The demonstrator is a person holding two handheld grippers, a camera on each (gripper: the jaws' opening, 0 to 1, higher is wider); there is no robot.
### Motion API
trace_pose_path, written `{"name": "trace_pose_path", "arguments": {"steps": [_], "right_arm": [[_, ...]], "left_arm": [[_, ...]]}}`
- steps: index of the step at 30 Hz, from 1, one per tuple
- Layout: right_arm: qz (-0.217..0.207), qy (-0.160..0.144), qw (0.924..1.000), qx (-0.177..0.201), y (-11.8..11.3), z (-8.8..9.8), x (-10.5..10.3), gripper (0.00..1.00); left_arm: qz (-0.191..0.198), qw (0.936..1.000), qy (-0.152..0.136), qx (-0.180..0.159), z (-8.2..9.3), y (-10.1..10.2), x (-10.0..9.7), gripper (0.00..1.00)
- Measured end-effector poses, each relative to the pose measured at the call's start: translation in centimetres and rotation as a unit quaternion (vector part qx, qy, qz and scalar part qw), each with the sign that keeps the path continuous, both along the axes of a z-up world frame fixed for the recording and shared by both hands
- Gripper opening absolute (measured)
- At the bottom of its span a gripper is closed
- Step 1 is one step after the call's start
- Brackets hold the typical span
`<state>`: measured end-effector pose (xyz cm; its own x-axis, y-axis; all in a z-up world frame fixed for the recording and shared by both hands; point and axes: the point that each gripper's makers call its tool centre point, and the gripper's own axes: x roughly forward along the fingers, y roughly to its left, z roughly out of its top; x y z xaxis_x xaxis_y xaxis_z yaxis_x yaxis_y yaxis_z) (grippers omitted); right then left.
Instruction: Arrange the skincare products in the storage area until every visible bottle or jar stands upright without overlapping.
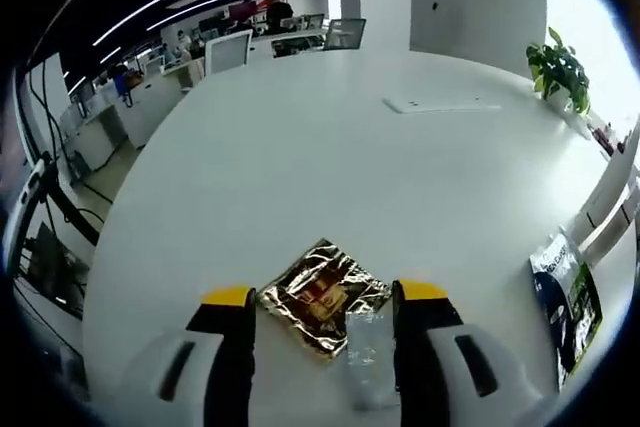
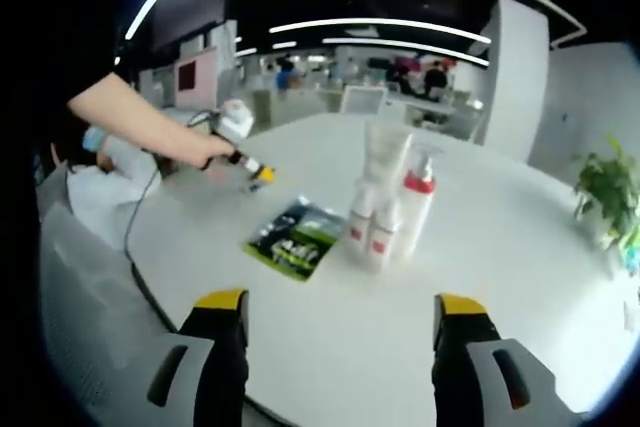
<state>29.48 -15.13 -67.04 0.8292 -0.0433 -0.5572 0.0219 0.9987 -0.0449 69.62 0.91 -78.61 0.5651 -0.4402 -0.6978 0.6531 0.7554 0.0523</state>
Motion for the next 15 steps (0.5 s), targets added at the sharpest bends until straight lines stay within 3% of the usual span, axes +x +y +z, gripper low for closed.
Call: {"name": "trace_pose_path", "arguments": {"steps": [15], "right_arm": [[0.000,0.004,1.0000,-0.001,0.01,-0.12,0.01,0.76]], "left_arm": [[-0.025,0.9996,0.011,-0.011,0.05,-0.99,-0.09,0.43]]}}
